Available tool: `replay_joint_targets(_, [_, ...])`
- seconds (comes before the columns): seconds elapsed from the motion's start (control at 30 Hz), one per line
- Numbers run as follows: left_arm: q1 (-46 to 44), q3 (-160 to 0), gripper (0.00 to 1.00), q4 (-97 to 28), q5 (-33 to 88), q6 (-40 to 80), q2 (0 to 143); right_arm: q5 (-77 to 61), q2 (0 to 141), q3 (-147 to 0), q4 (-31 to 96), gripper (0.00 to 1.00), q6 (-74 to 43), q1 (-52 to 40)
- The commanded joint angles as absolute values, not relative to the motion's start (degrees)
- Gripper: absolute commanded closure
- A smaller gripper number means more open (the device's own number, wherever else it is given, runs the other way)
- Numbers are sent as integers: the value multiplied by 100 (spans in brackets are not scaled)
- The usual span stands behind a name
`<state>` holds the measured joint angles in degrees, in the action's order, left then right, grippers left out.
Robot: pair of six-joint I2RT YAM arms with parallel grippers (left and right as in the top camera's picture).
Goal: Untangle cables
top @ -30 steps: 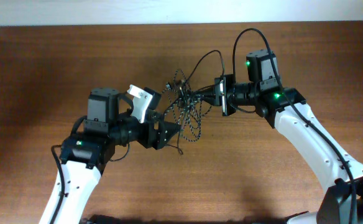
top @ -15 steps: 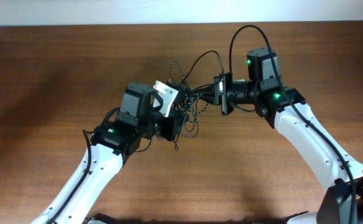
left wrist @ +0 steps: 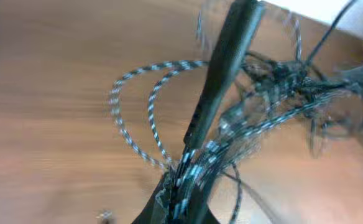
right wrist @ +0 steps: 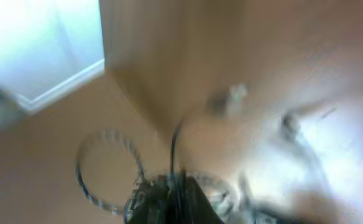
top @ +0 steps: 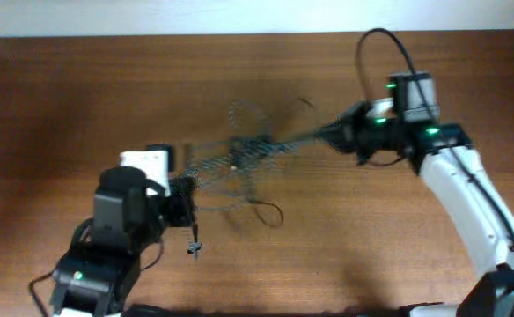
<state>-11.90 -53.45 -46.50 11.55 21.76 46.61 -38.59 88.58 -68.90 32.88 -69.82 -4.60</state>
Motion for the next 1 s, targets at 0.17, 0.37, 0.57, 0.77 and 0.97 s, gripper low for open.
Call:
replay_joint_targets(0.17, [-659, -5415, 100, -4099, -755, 4117, 4659, -1688, 8982, -6869, 3553, 81, -4775, 639])
replay_joint_targets(0.37, [-659, -5415, 100, -2910, 3094, 779, 5924, -5717, 8982, -6869, 3564, 60, -1577, 635])
replay_joint_targets(0.57, [-659, -5415, 100, -2060, 4934, -97, 6287, -7441, 8982, -6869, 4150, 52, -14, 145])
replay_joint_targets(0.77, [-659, -5415, 100, -2060, 5378, -80, 6287, -4807, 8982, -6869, 3844, 38, 425, -1658])
replay_joint_targets(0.97, [-659, -5415, 100, -1977, 7964, -71, 6287, -2528, 8984, -6869, 2561, 76, 259, -2722])
